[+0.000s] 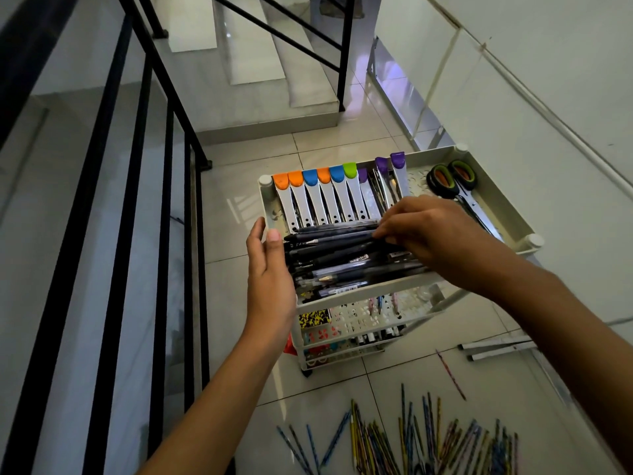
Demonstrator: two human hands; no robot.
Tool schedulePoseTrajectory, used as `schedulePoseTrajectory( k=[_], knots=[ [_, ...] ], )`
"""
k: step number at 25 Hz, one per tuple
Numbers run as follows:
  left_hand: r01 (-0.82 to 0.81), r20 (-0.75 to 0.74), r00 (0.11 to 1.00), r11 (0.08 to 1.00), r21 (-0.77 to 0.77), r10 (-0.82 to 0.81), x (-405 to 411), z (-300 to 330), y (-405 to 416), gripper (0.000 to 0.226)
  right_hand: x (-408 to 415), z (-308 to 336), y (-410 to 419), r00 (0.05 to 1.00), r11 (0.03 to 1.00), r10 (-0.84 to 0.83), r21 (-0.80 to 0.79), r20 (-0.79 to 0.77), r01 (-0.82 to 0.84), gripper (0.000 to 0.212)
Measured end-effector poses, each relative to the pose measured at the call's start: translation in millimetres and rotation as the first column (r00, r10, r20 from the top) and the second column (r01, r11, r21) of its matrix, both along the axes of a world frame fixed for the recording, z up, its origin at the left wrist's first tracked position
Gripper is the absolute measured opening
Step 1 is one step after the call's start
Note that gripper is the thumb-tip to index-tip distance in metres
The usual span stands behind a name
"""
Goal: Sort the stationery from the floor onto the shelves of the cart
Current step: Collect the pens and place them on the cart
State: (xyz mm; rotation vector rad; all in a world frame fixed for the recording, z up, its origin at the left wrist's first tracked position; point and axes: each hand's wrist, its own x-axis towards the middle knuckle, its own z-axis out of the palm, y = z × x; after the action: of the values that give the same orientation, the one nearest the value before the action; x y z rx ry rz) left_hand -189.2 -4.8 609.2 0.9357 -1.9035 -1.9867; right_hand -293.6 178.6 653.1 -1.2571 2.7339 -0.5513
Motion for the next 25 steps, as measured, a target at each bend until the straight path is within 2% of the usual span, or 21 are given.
schedulePoseTrajectory(
  k=[2, 5, 7, 9, 12, 17, 21, 25],
  knots=[
    [-0.007, 0.004, 1.0, 1.0, 0.007, 0.007, 0, 1, 0, 0.044, -2, 5, 7, 0.996, 0.995, -0.092, -0.044, 0.021, 0.093, 0.023],
    [-0.008, -0.005, 1.0, 1.0, 0.014, 0.008, 0, 1, 0, 0.044, -4, 13, 20, 0.929, 0.915, -0.351, -0.168, 0.119, 0.367, 0.019],
    [-0.016, -0.006, 1.0, 1.0, 0.009, 0.016, -1, 2, 1, 0.044, 0, 10, 23, 0.871, 0.872, -0.442, -0.124, 0.214, 0.473, 0.019],
    [-0.025, -0.007, 1.0, 1.0, 0.005, 0.025, -1, 2, 2, 0.043, 7, 4, 16, 0.859, 0.873, -0.443, -0.092, 0.257, 0.479, 0.018],
    [-0.026, -0.002, 1.0, 1.0, 0.007, 0.026, -1, 0, 1, 0.043, 17, 0, 3, 0.885, 0.891, -0.409, -0.114, 0.221, 0.44, 0.016],
    [-0.024, -0.021, 1.0, 1.0, -0.011, 0.024, -1, -2, 0, 0.043, 25, 14, 21, 0.876, 0.872, -0.431, -0.148, 0.218, 0.466, 0.015],
    [-0.024, -0.03, 0.999, 1.0, -0.005, 0.024, -1, 0, 2, 0.042, 38, 3, 19, 0.906, 0.916, -0.372, -0.076, 0.199, 0.393, 0.016],
    [0.017, -0.007, 1.0, 1.0, -0.001, -0.017, 2, -1, -6, 0.048, 50, -3, 34, 0.907, 0.867, -0.411, -0.269, 0.086, 0.419, 0.017]
  ],
)
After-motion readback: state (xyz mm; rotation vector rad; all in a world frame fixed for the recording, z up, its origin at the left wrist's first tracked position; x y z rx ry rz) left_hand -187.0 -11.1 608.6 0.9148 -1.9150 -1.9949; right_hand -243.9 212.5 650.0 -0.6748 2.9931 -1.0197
